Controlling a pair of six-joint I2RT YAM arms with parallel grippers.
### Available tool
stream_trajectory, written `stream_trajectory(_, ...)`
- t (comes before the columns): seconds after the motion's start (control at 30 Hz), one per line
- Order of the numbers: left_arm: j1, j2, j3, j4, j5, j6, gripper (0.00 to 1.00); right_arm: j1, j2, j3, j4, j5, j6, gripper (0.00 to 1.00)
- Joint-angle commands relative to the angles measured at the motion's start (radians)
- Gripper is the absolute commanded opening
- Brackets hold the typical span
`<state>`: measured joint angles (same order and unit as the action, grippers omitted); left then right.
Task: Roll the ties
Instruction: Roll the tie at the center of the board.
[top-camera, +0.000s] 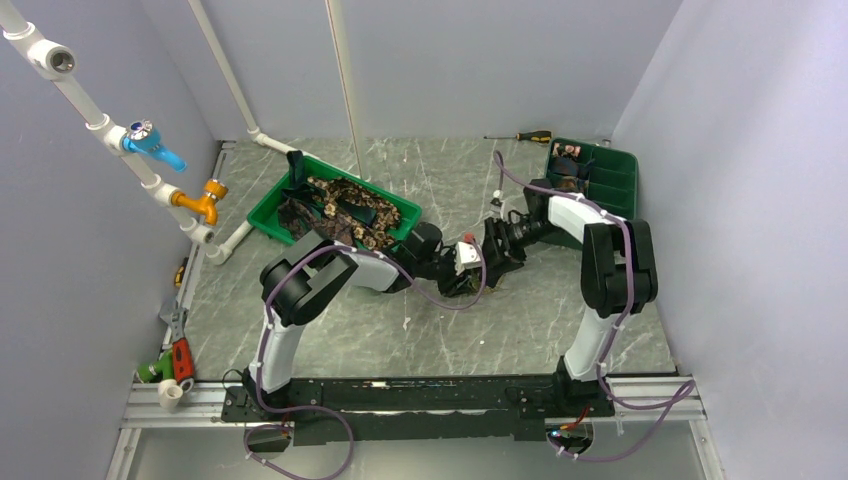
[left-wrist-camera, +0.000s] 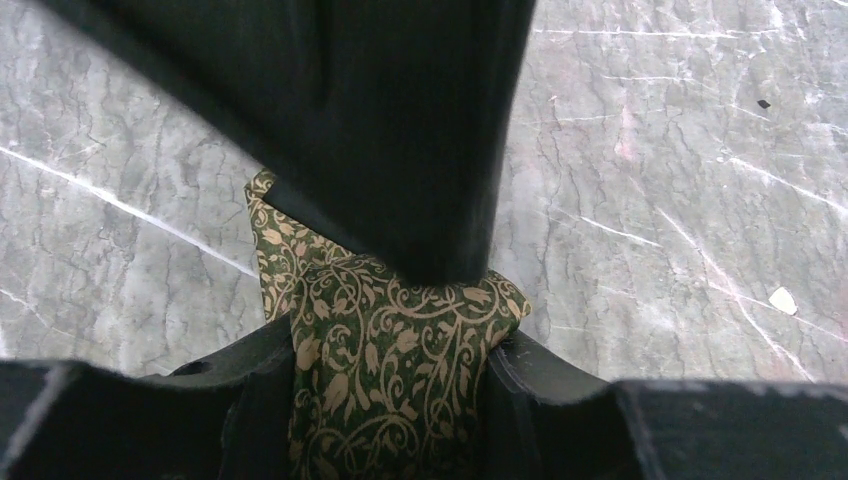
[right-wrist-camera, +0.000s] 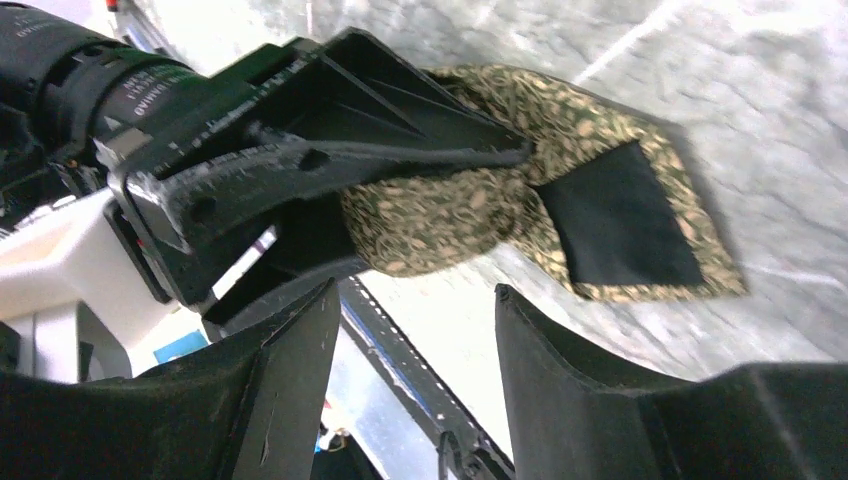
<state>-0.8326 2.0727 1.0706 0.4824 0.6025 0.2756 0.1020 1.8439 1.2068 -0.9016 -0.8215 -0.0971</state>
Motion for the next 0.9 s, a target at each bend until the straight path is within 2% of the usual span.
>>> stream_trajectory(0.0,0.004,0.057,-0.017,-0.232,-0.034,0.013,0.26,0.029,0.032,0.001,0.076,-0.108,0.047,0.60)
stream_trajectory(0.1,0.004,0.057,-0.004,-0.241,-0.030,0.024,0.27,0.042,0.078,0.031,0.091,-0.094,0.047,0.58)
stream_trajectory(0.17,0.004,0.057,0.003,-0.245,-0.028,0.025,0.29,0.043,0.110,0.037,0.086,-0.076,0.031,0.52)
stream_trajectory(0.27,0.003,0.058,0.016,-0.251,-0.015,0.028,0.33,0.042,0.154,0.036,0.081,-0.032,0.012,0.38)
stream_trajectory(0.33,0.004,0.059,0.032,-0.263,-0.008,0.028,0.38,0.037,0.170,0.029,0.080,0.000,-0.005,0.12)
stream_trajectory(0.37,0.005,0.056,0.033,-0.264,-0.002,0.026,0.41,0.031,0.173,0.018,0.085,0.012,-0.008,0.03)
stream_trajectory(0.4,0.007,0.050,0.033,-0.259,0.003,0.025,0.46,0.023,0.175,0.009,0.090,0.035,-0.009,0.00)
stream_trajectory(0.5,0.007,0.018,0.007,-0.214,0.026,0.025,0.58,0.011,0.182,-0.005,0.084,0.078,-0.019,0.00)
stream_trajectory(0.67,0.008,-0.022,0.008,-0.142,0.046,0.043,0.69,0.000,0.196,-0.011,0.094,0.147,-0.006,0.00)
stream_trajectory(0.87,0.001,-0.001,0.082,-0.120,0.054,0.054,0.69,-0.013,0.210,0.004,0.098,0.212,0.007,0.00)
